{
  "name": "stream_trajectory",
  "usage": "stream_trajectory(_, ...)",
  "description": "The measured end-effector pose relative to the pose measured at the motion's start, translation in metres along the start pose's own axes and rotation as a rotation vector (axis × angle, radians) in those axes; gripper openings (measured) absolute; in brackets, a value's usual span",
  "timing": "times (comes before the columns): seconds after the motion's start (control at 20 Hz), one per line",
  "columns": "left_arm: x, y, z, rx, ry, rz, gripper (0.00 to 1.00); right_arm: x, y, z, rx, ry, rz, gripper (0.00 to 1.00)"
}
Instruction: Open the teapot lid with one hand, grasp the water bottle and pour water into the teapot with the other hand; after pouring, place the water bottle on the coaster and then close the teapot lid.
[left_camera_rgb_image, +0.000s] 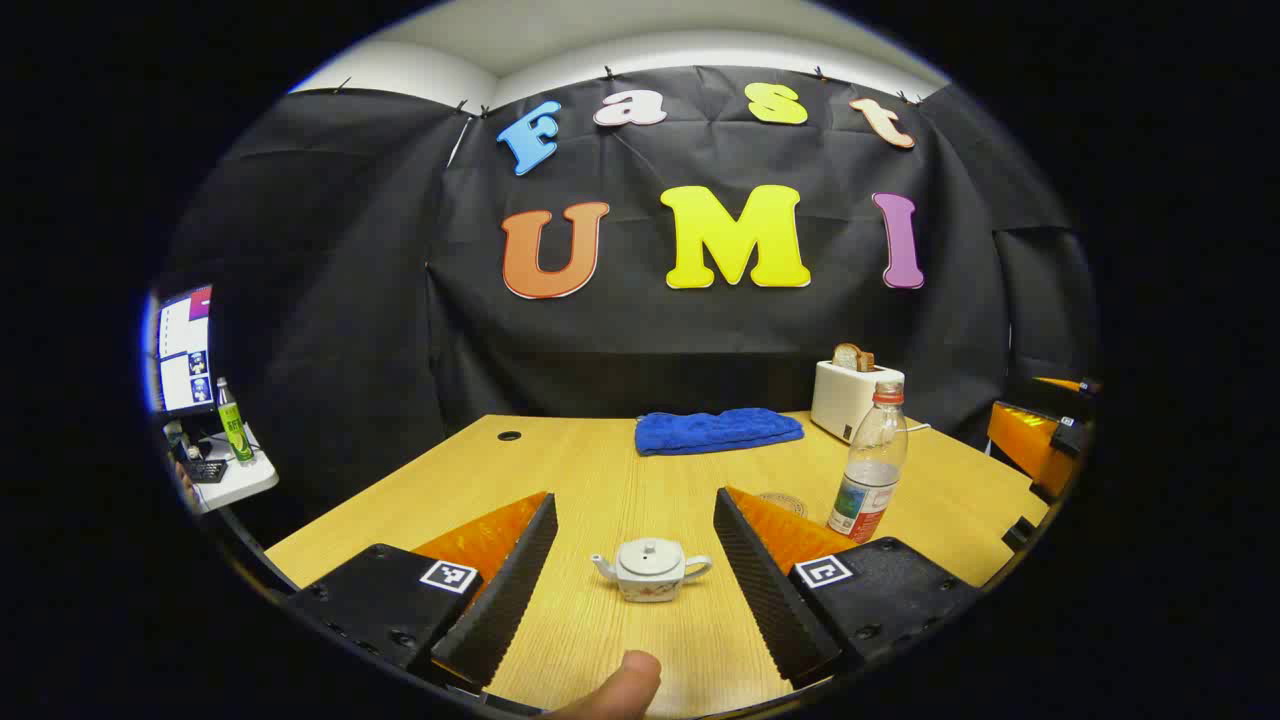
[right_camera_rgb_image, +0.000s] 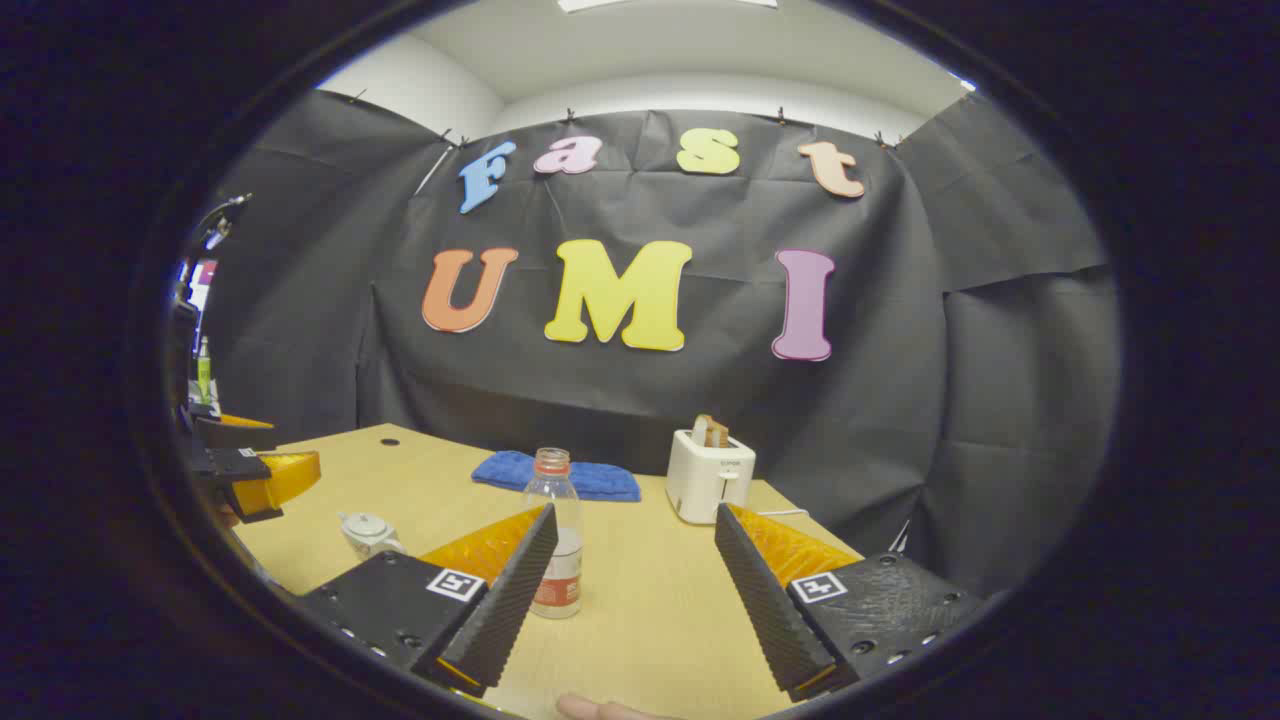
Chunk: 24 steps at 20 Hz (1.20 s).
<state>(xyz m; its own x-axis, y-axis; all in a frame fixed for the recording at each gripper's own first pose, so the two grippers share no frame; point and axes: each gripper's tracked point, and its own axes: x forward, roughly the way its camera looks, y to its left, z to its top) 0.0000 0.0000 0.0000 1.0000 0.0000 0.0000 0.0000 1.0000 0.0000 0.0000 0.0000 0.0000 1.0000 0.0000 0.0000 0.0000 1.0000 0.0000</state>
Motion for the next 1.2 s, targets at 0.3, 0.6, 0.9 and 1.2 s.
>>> stream_trajectory(0.3,-0.001,-0.010,-0.003,0.005,0.007,-0.023,0.99,-0.002,-0.010,0.001,-0.014,-0.003,-0.028,0.95)
stream_trajectory(0.6,0.002,-0.008,-0.005,-0.007,0.010,-0.022,0.99,0.000,-0.011,-0.001,-0.024,0.004,-0.035,0.95)
stream_trajectory(0.9,0.005,-0.012,-0.010,-0.005,0.018,-0.030,0.99,0.001,-0.014,-0.001,-0.016,0.006,-0.040,0.95)
stream_trajectory(1.2,0.026,-0.022,-0.005,-0.042,-0.067,-0.077,0.99,0.004,-0.014,-0.005,-0.022,0.016,-0.041,0.95)
